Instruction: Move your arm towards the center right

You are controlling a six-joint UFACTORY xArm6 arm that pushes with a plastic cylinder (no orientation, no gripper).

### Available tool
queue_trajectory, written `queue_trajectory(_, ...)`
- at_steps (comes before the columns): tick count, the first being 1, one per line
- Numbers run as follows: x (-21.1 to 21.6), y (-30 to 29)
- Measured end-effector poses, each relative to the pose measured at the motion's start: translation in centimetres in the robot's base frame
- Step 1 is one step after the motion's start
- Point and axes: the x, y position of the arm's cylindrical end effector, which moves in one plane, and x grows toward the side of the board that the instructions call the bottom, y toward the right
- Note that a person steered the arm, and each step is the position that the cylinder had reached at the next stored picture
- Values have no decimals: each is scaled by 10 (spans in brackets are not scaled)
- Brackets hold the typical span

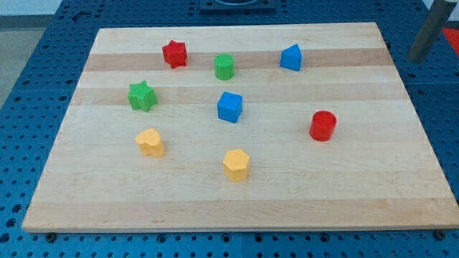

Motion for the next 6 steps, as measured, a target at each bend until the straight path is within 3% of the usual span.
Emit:
queue_trajectory(2,-6,-78)
queue_trajectory(3,-6,-80)
queue_trajectory(5,66,-69)
queue_trajectory(6,66,-68)
